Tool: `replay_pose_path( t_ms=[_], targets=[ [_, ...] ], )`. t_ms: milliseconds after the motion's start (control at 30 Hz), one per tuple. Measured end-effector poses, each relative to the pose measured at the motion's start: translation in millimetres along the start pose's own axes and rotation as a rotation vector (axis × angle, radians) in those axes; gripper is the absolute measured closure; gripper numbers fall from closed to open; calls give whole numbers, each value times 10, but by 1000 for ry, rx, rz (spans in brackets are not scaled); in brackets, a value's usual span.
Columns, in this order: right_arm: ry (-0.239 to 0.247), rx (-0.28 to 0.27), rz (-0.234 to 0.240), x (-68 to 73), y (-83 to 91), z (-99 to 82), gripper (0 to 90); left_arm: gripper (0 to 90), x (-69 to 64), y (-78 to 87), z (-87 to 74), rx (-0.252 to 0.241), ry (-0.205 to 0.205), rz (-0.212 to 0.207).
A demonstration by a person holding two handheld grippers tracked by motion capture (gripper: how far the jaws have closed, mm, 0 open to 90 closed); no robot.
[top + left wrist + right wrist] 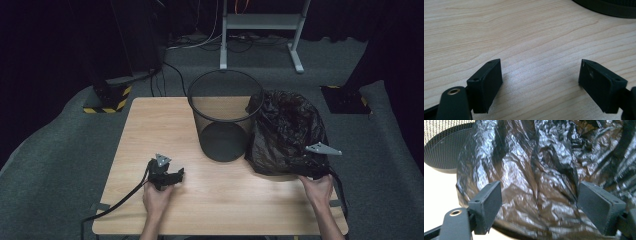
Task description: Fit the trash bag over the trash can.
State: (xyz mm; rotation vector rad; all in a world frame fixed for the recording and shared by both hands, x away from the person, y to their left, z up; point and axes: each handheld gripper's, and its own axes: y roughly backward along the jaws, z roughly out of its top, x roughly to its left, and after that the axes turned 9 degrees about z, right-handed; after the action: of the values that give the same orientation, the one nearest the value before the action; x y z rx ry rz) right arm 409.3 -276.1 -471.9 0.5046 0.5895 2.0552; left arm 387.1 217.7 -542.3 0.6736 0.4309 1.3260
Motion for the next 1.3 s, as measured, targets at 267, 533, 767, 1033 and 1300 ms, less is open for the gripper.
replay_pose_path(
  t_ms=[267,533,767,1033,1300],
  targets=[
    [2,19,-1,-51,-153,219,147,190,0,0,0,0,0,0],
    [-12,14,-4,-111,-224,361,135,190,0,0,0,0,0,0],
    [-9,45,1,-150,-366,505,126,190,0,0,0,0,1,0],
    [-1,87,3,-188,-594,696,122,190,-1,0,-1,0,2,0],
    [-20,127,-14,-298,-830,762,120,190,-1,1,-1,0,3,0]
  ],
)
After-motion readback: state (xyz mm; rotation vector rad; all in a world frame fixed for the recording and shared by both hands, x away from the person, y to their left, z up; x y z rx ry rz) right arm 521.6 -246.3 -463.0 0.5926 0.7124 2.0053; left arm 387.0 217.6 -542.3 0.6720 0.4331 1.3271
